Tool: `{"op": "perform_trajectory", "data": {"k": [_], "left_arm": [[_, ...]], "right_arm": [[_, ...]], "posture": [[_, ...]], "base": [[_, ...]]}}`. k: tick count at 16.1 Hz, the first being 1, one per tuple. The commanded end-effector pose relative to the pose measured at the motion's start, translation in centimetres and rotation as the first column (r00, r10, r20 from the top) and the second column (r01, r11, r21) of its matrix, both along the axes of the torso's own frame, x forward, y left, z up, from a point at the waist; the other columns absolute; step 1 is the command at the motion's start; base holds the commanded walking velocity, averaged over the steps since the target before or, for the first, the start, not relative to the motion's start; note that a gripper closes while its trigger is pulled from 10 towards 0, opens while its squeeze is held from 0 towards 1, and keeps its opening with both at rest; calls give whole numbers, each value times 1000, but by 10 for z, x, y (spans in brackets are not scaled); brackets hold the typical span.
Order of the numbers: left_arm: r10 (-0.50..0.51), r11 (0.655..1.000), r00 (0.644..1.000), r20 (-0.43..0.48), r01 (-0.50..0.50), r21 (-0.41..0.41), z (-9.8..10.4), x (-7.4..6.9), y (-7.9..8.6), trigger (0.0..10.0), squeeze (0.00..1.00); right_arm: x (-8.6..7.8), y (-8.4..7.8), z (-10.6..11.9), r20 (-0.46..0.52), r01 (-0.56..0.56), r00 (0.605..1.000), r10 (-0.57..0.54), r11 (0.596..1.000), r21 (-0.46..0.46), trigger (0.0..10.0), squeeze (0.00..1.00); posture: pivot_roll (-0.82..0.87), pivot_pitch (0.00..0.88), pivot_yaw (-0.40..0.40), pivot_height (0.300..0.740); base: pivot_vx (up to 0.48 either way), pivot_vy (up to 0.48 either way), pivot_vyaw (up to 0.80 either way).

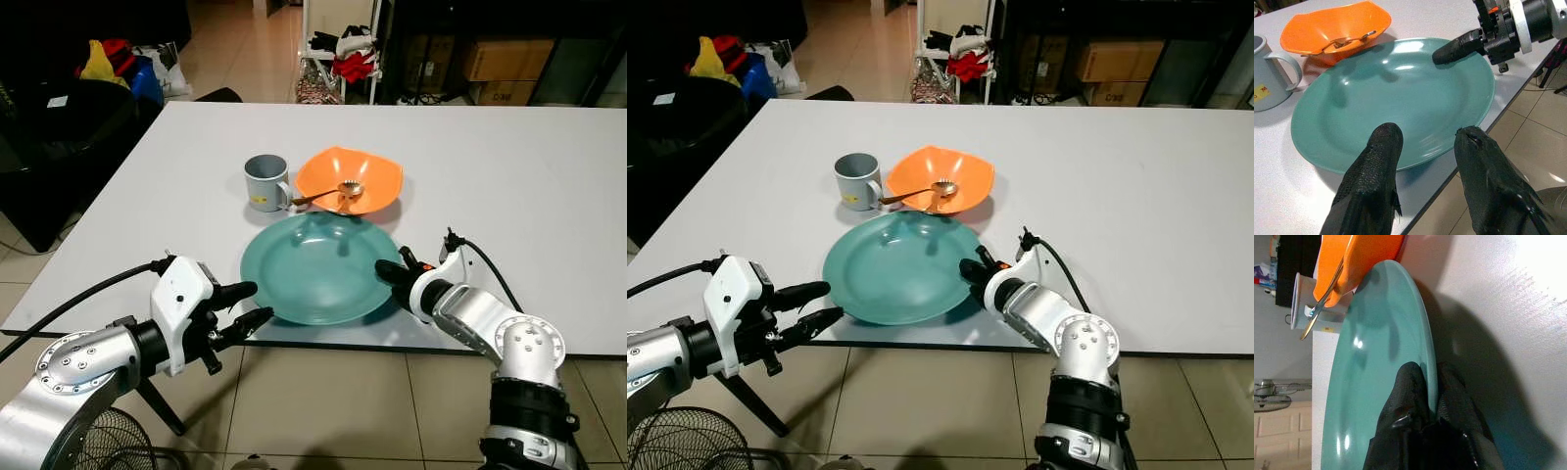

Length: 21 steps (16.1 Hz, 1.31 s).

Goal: Setting the table

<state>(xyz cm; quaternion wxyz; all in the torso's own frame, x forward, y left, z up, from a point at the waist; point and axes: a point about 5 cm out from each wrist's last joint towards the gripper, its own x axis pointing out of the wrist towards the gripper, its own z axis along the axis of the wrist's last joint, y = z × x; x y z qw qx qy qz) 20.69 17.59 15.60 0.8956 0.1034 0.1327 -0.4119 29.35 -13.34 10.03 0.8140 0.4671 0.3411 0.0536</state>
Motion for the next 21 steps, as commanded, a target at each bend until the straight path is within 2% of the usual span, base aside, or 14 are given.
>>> {"op": "perform_trajectory", "data": {"k": [1,2,7,10,14,16,18,21], "left_arm": [[-6,1000,1000,3,6,10,2,0,-1,10000,0],[-7,1000,1000,4,7,11,1,1,-2,10000,0],[4,1000,1000,13,-4,4,0,1,-6,10000,0],[10,1000,1000,15,-10,3,-1,1,-7,10000,0],[17,1000,1000,19,-17,2,0,2,-6,10000,0],[34,999,999,36,-34,-3,1,5,-6,10000,0],[60,998,996,61,-58,-20,2,8,-7,10000,0],[71,997,995,76,-67,-46,0,9,-12,10000,0]], "right_arm": [[0,1,-7,-29,5,1000,-6,999,-33,10000,788],[1,3,-7,-14,6,1000,-7,999,-38,10000,1000],[8,-4,-8,43,99,994,-96,993,-61,10000,1000],[12,-6,-10,60,156,986,-154,987,-32,10000,1000],[18,-5,-8,71,185,980,-184,983,-7,10000,1000],[26,-2,-5,99,200,975,-198,980,-9,10000,1000],[30,-8,-1,162,236,962,-221,969,-78,10000,1000],[23,-23,16,301,264,925,-233,963,-64,10000,1000]], "posture": [[106,0,42,740],[106,0,42,740],[108,0,40,740],[108,0,42,740],[109,0,43,740],[115,0,38,740],[117,0,36,740],[107,0,38,740]], "base": [[0,0,0],[0,0,0],[0,0,0],[0,0,0],[0,0,0],[0,0,0],[0,0,0],[0,0,0]]}}
